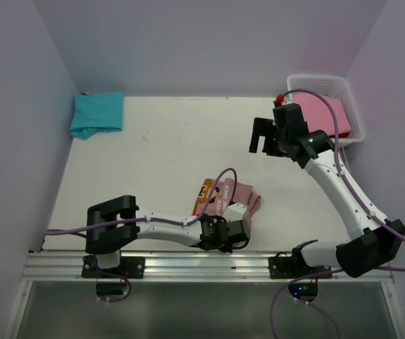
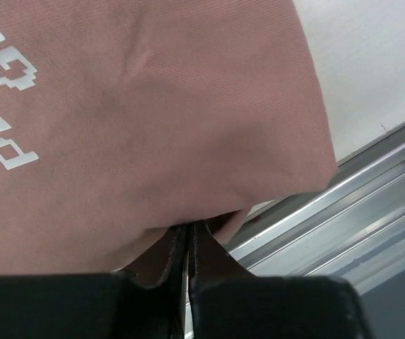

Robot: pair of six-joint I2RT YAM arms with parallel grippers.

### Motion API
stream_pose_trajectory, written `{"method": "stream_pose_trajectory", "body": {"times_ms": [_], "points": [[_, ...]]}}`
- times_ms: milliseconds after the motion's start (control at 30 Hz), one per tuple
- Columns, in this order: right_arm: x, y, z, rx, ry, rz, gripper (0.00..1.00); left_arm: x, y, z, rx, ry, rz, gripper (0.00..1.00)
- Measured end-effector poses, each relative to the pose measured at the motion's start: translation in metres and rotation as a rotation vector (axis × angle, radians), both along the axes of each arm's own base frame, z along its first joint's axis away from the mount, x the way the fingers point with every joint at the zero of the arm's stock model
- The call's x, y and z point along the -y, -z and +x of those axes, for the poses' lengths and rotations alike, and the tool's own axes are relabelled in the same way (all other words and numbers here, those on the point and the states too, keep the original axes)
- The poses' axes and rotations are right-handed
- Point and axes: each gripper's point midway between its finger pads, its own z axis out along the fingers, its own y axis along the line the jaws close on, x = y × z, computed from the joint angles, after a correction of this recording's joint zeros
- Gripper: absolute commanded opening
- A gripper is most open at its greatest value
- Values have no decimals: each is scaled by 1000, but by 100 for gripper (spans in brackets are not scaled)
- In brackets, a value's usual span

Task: Fold and stack the t-shirts
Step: Flatten out the tshirt

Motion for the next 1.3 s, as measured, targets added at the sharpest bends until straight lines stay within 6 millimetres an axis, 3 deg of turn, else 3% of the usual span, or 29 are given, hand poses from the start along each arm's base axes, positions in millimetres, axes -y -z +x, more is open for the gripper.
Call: {"method": "stream_pose_trajectory", "body": {"times_ms": [267, 400, 500, 667, 733, 800, 867, 967, 1067, 1167, 1300], "points": [[0, 2, -3, -6, -7, 16, 97, -13, -1, -1, 8, -29, 22, 0], [0, 5, -3, -9, -7, 16, 97, -32, -26, 2, 50, -31, 82, 0], [0, 10, -4, -19, -9, 14, 97, -32, -83, 16, 137, -42, 48, 0], [-3, 22, -7, -46, -26, 23, 96, -36, -226, 46, 336, -114, -121, 0], [-5, 25, -8, -52, -33, 28, 96, -55, -279, 58, 424, -162, -162, 0], [-8, 29, -8, -60, -43, 37, 95, -73, -319, 69, 505, -197, -172, 0], [-9, 33, -9, -66, -48, 40, 95, -91, -346, 82, 576, -234, -170, 0], [-12, 37, -10, -78, -60, 50, 95, -121, -362, 105, 652, -279, -106, 0], [-14, 40, -10, -80, -70, 60, 95, -147, -359, 126, 702, -292, -6, 0], [-18, 44, -12, -86, -85, 75, 95, -159, -355, 136, 729, -276, 58, 0], [-35, 55, -17, -109, -148, 148, 93, -160, -362, 144, 773, -255, 82, 0]]}}
